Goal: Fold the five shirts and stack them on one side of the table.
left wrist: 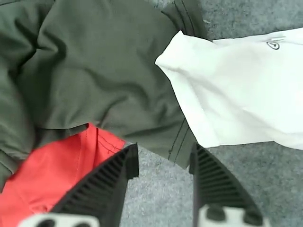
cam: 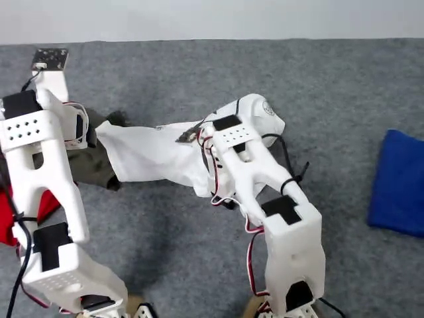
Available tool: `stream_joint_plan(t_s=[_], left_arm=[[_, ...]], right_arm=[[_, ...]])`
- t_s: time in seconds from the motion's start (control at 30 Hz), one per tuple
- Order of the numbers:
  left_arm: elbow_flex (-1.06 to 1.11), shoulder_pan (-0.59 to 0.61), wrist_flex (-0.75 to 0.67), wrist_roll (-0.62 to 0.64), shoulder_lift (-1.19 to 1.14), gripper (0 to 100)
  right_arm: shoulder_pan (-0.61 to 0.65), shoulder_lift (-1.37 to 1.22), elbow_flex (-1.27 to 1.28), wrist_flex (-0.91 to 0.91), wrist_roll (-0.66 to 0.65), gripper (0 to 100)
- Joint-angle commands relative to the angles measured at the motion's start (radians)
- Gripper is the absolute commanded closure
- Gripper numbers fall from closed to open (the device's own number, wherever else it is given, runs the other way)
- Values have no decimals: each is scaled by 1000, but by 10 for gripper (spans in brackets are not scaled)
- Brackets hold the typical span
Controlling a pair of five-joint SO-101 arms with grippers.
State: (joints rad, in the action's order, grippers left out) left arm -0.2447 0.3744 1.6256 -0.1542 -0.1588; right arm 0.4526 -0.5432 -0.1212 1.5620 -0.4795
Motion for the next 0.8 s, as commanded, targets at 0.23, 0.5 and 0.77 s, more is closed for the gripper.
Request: stream_joint_plan(t_s=[0.23, 0.5, 0.77], left_arm=[[-2, -8, -17, -5, 44, 820], [97, -9, -74, -3, 55, 820], [102, -8, -71, -3, 58, 820]], right_arm=[[-76, -127, -3, -42, 5, 831], [-76, -128, -143, 156, 8, 991], [-127, 88, -196, 237, -12, 989]])
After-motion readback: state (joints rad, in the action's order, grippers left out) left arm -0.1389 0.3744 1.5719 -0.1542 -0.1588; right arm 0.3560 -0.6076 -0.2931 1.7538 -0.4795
